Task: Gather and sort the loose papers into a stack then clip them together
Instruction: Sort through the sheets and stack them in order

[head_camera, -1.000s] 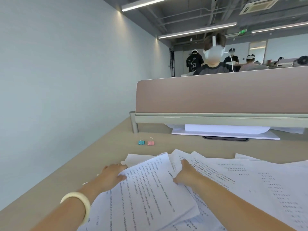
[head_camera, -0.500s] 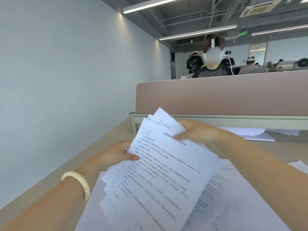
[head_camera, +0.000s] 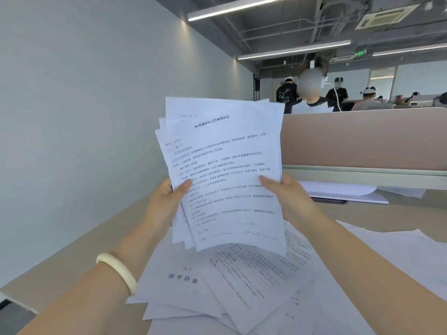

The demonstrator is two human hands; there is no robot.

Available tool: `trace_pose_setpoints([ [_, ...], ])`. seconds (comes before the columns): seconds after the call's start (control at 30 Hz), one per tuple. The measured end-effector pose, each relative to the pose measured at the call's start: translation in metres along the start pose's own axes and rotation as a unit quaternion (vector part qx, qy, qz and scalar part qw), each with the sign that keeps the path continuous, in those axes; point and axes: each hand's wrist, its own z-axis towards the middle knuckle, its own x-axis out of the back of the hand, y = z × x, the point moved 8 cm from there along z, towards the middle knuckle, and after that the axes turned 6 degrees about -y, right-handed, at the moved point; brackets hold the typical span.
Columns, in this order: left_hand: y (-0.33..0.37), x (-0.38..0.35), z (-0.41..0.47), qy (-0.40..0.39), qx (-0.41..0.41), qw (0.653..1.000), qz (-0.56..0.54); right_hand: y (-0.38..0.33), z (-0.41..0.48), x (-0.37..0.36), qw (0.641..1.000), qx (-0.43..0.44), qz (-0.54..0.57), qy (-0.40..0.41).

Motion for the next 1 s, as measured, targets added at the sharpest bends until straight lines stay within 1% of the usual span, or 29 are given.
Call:
trace_pose_setpoints([
  [0.03, -0.001, -0.003, -0.004, -0.021, 0.001, 1.0, 0.016, 0.001, -0.004, -0.001, 1.0, 0.006, -0.02, -0.01],
  [0.1, -0.016, -0.009, -0.015, -0.042, 0.03, 0.997, 0.054, 0.011, -0.011, -0.004, 0.998, 0.006, -0.053, -0.017],
  [0.13, -0.023, -0.011, -0.018, -0.035, 0.045, 0.997, 0.06, 0.018, -0.013, -0.004, 0.998, 0.001, -0.056, -0.003],
  [0.2, -0.032, -0.011, -0.023, 0.014, 0.069, 0.996, 0.052, 0.027, -0.014, -0.003, 0.997, -0.007, -0.049, 0.051],
  [0.27, -0.029, -0.013, -0.021, 0.042, 0.091, 0.993, 0.069, 0.024, -0.012, -0.002, 0.995, -0.005, -0.043, 0.093],
  [0.33, -0.016, -0.016, -0.013, 0.033, 0.09, 0.991, 0.094, 0.009, -0.006, -0.003, 0.994, 0.019, -0.03, 0.099],
  [0.43, 0.001, -0.018, -0.004, -0.017, 0.077, 0.995, 0.057, -0.013, 0.002, 0.003, 0.994, 0.052, -0.023, 0.097],
  [0.53, 0.002, -0.02, -0.007, -0.061, 0.069, 0.995, 0.025, -0.007, 0.006, 0.005, 0.996, 0.046, -0.031, 0.071],
  [0.63, -0.002, -0.015, -0.01, -0.066, 0.07, 0.995, 0.012, 0.0, 0.005, 0.003, 0.996, 0.046, -0.034, 0.07],
  [0.77, -0.015, -0.008, -0.011, -0.049, 0.1, 0.993, 0.036, 0.006, 0.006, -0.006, 0.998, 0.02, -0.038, 0.055],
  [0.8, -0.019, -0.005, -0.01, -0.026, 0.105, 0.994, 0.032, 0.008, 0.006, -0.007, 0.997, 0.015, -0.043, 0.061],
  [0.87, -0.019, -0.006, -0.011, 0.031, 0.094, 0.994, 0.038, 0.006, 0.005, -0.009, 0.995, 0.03, -0.043, 0.081],
  [0.93, -0.007, -0.01, -0.008, 0.069, 0.069, 0.994, 0.045, -0.006, 0.007, -0.01, 0.992, 0.059, -0.034, 0.11],
  [1.0, 0.016, -0.017, 0.0, 0.066, 0.022, 0.997, 0.045, -0.026, 0.01, -0.008, 0.989, 0.078, -0.027, 0.123],
])
